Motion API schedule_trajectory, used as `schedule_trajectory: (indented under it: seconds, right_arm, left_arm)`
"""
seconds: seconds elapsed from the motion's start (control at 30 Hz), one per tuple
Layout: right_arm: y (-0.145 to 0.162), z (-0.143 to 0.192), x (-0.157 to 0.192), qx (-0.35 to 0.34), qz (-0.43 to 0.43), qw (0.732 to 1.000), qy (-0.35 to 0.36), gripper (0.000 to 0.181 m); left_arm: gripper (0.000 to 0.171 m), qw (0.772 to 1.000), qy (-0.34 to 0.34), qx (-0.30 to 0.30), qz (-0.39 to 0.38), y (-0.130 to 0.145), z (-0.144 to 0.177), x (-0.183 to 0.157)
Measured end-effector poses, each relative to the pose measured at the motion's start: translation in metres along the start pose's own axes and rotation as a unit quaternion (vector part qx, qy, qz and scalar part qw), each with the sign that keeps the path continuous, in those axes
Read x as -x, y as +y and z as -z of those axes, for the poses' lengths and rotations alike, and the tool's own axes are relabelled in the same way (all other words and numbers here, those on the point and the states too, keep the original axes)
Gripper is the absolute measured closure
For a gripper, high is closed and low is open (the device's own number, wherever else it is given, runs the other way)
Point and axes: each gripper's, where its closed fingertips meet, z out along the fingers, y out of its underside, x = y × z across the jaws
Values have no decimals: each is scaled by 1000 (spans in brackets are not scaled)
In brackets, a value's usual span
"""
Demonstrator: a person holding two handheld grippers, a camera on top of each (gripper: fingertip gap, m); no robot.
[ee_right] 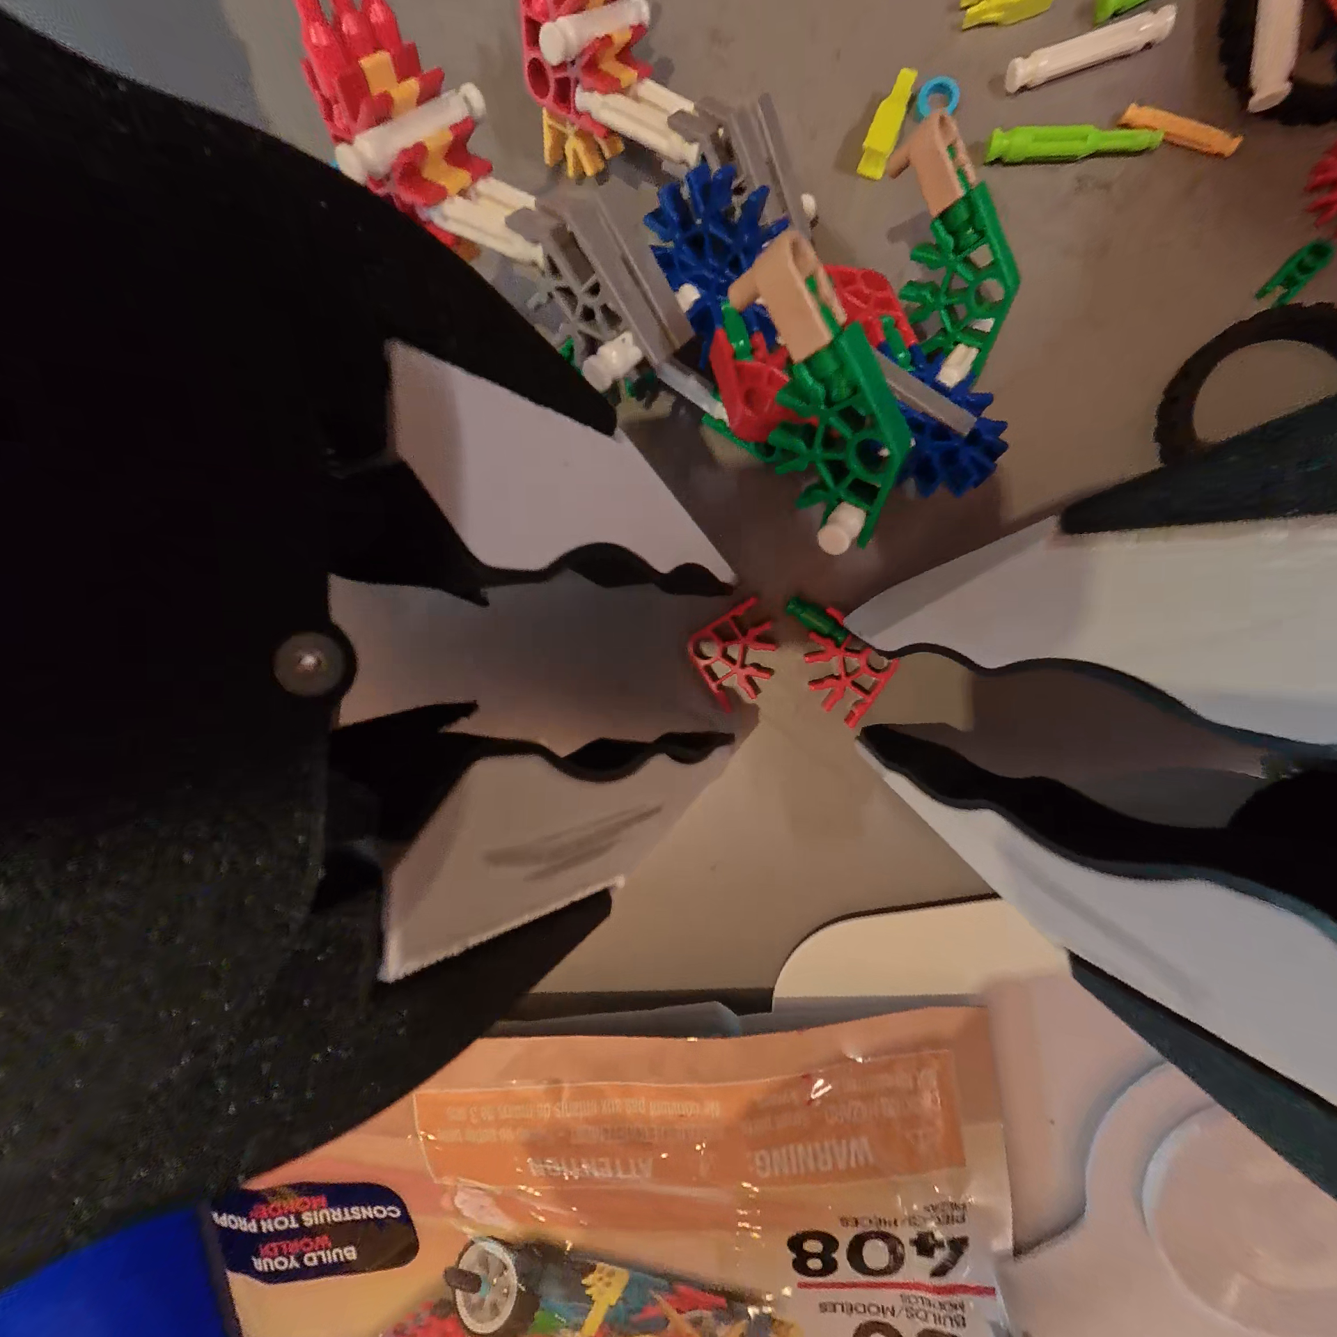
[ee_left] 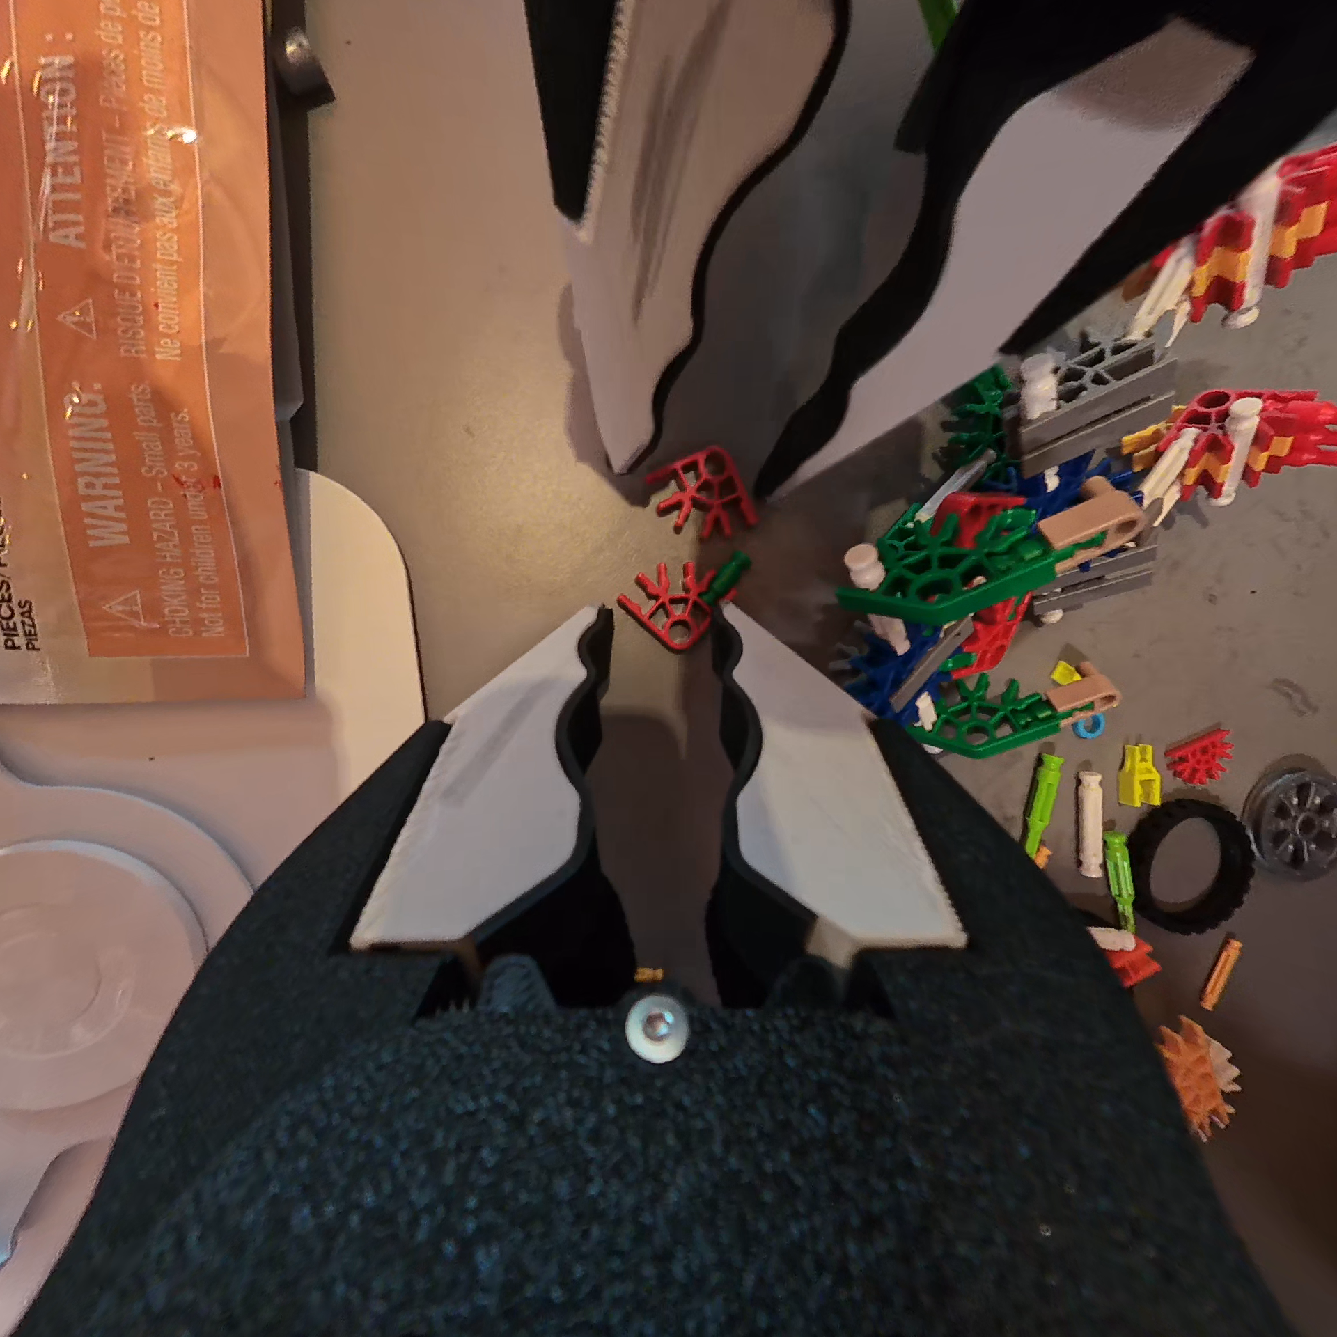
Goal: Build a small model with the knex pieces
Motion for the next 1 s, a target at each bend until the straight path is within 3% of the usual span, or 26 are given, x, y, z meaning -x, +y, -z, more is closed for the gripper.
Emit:
schedule_trajectory:
  seconds: [0.07, 0.2, 0.47, 1.0]
  right_arm:
    - [0, -1, 0, -3, -2, 1000, -6, 153]
    - [0, -1, 1, -4, -13, 1000, -12, 154]
    - [4, 5, 0, -13, -115, 993, -12, 154]
    - [12, 6, -15, 7, -213, 976, 43, 155]
  left_arm:
    - [147, 1000, 1, -1, 2, 0, 0, 0]
    - [147, 1000, 0, -2, 2, 0, 0, 0]
    - [149, 1000, -7, -8, 25, -3, -1, 4]
    - [151, 996, -28, -30, 80, -17, -6, 16]
